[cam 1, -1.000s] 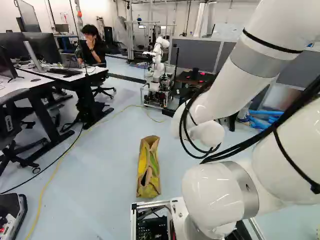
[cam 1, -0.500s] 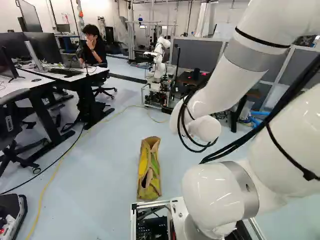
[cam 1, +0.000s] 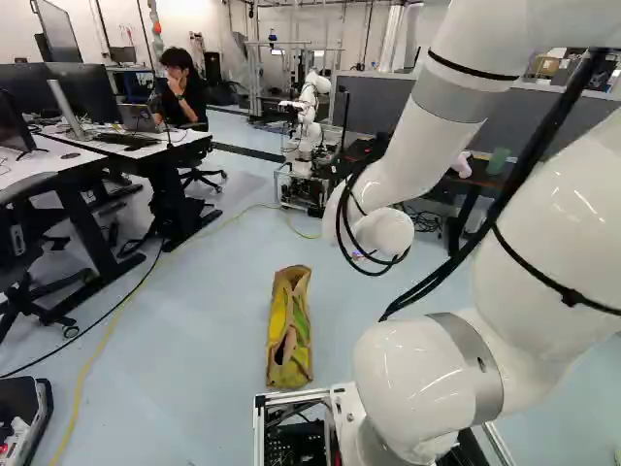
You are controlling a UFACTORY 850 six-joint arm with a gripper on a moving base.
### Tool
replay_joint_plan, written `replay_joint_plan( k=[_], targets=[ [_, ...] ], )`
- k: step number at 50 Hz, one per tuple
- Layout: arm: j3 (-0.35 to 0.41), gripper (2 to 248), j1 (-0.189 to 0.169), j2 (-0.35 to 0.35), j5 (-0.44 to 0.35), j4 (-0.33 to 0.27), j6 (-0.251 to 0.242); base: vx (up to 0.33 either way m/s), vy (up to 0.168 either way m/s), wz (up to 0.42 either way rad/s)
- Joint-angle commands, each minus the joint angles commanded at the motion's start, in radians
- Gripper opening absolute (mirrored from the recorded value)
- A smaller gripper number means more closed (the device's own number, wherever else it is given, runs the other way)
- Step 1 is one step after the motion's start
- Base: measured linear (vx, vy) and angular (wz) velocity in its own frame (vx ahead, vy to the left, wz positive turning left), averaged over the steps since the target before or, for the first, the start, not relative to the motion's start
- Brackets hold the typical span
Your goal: Pick up the bag on the ground and place it on the table
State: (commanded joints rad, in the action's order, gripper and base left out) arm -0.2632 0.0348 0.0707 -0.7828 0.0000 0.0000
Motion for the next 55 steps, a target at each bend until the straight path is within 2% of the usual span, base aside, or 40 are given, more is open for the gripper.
replay_joint_plan(
  k=[26, 55],
  targets=[
    [-0.147, 247, 0.063, -0.211, 0.079, 0.008, 0.000, 0.000, 0.000, 0.000],
    [-0.282, 247, 0.149, -0.399, 0.164, 0.099, 0.000, 0.000, 0.000, 0.000]
  ],
)
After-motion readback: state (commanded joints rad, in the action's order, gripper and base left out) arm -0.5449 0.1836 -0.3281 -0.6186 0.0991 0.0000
